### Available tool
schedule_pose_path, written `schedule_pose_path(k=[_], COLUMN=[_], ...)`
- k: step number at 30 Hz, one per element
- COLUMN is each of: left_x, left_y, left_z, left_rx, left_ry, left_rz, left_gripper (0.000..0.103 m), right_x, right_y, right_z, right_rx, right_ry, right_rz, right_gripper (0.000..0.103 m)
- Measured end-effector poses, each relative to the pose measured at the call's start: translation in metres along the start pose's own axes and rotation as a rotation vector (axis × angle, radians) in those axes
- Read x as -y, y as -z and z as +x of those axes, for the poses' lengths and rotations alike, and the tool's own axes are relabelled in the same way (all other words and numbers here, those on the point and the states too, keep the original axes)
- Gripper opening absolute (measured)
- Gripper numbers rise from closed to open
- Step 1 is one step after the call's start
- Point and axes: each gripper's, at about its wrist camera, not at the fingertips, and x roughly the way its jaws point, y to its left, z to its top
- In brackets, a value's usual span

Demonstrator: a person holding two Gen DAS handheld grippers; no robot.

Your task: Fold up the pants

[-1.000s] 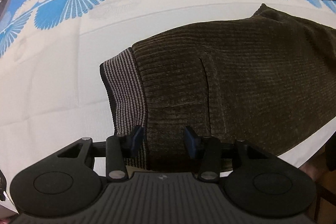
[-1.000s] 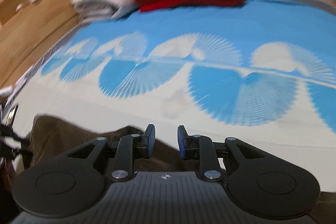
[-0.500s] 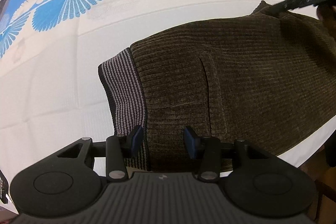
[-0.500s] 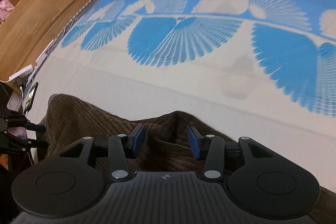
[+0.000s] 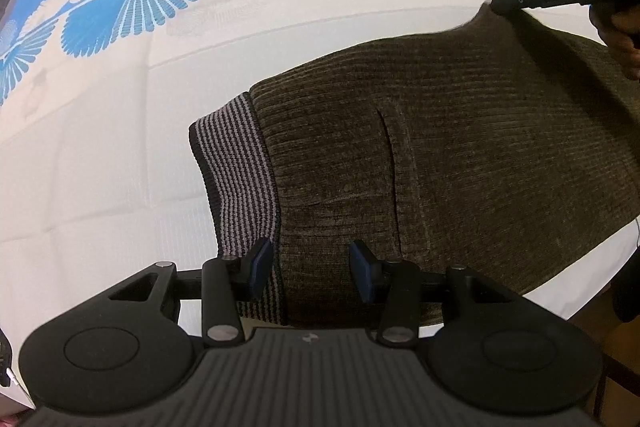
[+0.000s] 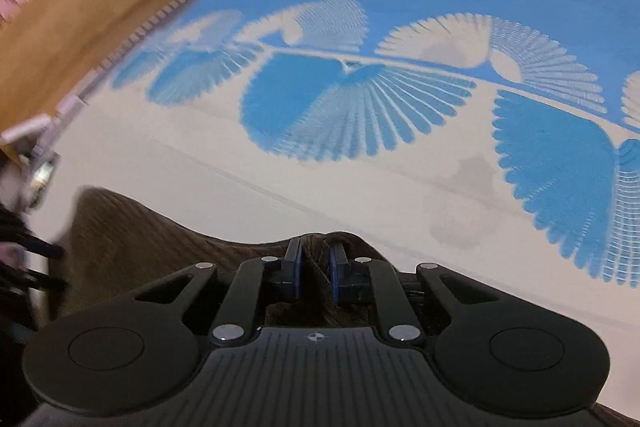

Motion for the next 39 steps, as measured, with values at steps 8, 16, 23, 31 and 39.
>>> schedule_pose_path(k=[8, 16, 23, 31, 39], left_x=[0.001, 0.008, 0.015, 0.038, 0.111], left_y=[0.001, -0.003, -0.009, -0.039, -0.084], left_z=[-0.004, -0.002, -0.009, -0.044, -0.089], left_rx=[0.000, -0.014, -0.006, 0.121, 0.351], left_ry=[-0.009, -0.043, -0.057, -0.091, 0.013], left_rz=[0.000, -0.005, -0.005, -0.066, -0.100], left_gripper=[0.048, 0.048, 0.048, 0.048, 0.048], right_x=[0.048, 0.028, 0.078, 0.159, 0.239], right_y=[0.003, 0.043, 0.090, 0.165, 0.296], right_z=[-0.046, -0.070, -0.092, -0.178, -0.330], right_rx=[0.095, -0.053, -0.201, -0.190, 0.015], right_ry=[0.389, -0.077, 0.114, 0.448, 0.947], right_rz=[0.186, 0.022, 0.066, 0.248, 0.752], right_gripper=[0.016, 0.016, 0.015, 0.015, 0.022])
